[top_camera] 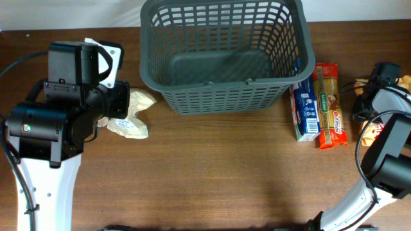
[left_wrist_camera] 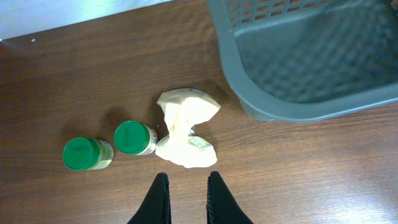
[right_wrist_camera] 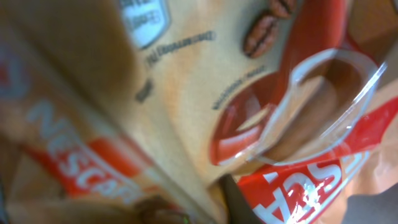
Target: Pack container
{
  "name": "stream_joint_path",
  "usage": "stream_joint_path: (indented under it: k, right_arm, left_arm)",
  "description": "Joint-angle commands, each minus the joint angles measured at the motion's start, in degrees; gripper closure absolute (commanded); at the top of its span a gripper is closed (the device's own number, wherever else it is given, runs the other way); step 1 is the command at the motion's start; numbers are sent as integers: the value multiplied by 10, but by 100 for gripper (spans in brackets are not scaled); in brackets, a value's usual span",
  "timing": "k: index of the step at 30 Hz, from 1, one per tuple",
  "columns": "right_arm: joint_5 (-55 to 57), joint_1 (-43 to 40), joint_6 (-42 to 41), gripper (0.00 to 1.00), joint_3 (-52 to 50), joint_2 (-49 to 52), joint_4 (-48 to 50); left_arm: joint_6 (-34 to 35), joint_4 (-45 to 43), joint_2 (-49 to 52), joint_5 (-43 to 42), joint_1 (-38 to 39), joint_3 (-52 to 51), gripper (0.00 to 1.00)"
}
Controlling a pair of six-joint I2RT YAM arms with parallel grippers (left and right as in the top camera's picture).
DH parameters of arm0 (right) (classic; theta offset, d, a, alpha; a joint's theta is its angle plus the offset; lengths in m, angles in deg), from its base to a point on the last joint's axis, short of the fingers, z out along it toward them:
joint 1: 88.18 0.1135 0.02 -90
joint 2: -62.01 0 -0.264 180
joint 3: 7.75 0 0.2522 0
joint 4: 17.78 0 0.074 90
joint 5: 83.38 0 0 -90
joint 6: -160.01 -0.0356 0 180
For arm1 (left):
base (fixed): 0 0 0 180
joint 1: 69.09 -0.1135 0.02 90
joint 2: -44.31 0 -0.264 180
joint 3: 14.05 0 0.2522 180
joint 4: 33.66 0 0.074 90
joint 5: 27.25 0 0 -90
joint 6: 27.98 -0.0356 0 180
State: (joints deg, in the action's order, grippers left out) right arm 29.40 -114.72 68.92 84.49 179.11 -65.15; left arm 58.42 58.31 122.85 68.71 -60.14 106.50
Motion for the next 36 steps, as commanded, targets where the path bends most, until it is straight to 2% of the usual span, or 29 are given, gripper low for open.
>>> stream_joint_path:
  k: [1,13,24,31,36]
  right_arm:
    - [-26,-1,-31,95,-8,36,-10]
    - [-26,-1,-42,96,-6,28,-27]
    - [-72,5,-44,96,26,-62,-28]
    - [-73,43,-43,96,62,-132,-30]
    - [-73,64,-43,96,67,-146,-31]
  left_arm:
    - [4,-2,0,-6,-3,3,94]
    - [4,-2,0,-6,-3,3,94]
    - [4,-2,0,-6,-3,3,94]
    - [3,-3,0,-6,-3,3,94]
    - [3,-2,0,-6,-3,3,94]
